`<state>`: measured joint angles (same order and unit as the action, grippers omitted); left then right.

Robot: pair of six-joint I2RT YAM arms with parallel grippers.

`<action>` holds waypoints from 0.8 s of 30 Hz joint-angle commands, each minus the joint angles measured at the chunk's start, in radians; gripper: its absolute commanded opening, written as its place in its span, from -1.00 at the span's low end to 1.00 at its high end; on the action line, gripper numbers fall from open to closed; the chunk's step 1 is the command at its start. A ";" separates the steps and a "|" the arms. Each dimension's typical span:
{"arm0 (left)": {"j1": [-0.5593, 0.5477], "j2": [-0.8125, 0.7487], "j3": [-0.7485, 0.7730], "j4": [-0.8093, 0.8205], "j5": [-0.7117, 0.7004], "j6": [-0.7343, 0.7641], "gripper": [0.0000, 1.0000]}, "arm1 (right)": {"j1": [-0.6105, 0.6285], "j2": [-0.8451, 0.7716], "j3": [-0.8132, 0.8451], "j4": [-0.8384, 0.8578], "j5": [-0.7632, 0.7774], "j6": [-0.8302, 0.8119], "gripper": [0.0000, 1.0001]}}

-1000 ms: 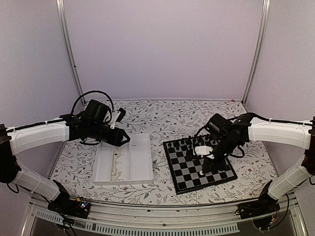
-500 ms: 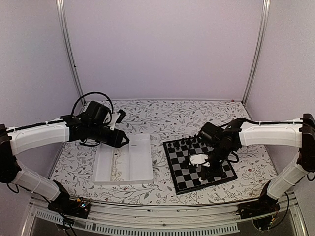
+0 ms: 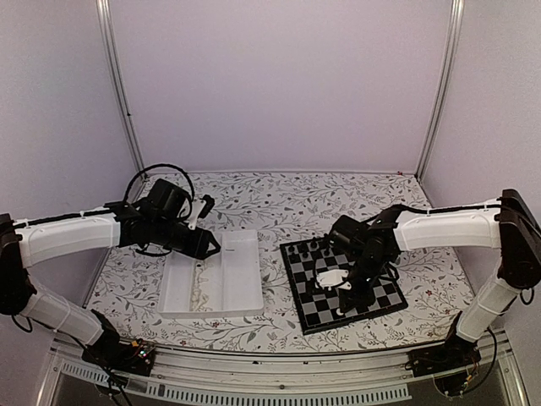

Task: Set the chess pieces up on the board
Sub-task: Place the chess piece on the chessboard.

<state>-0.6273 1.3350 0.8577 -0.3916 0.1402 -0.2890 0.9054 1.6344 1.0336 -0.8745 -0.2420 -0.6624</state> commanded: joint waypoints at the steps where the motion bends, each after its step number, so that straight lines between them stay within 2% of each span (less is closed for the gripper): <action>1: 0.004 -0.015 -0.014 -0.012 -0.009 -0.008 -0.12 | 0.013 0.026 0.036 0.005 0.013 0.018 -0.95; 10: 0.004 -0.016 -0.019 -0.014 -0.007 -0.010 -0.12 | 0.030 0.046 0.041 -0.001 0.016 0.020 -0.86; 24: 0.001 -0.023 0.001 -0.045 -0.006 -0.035 -0.12 | 0.035 0.026 0.047 -0.012 0.008 0.030 -0.39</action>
<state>-0.6273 1.3350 0.8509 -0.4046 0.1410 -0.3035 0.9306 1.6718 1.0542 -0.8730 -0.2195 -0.6411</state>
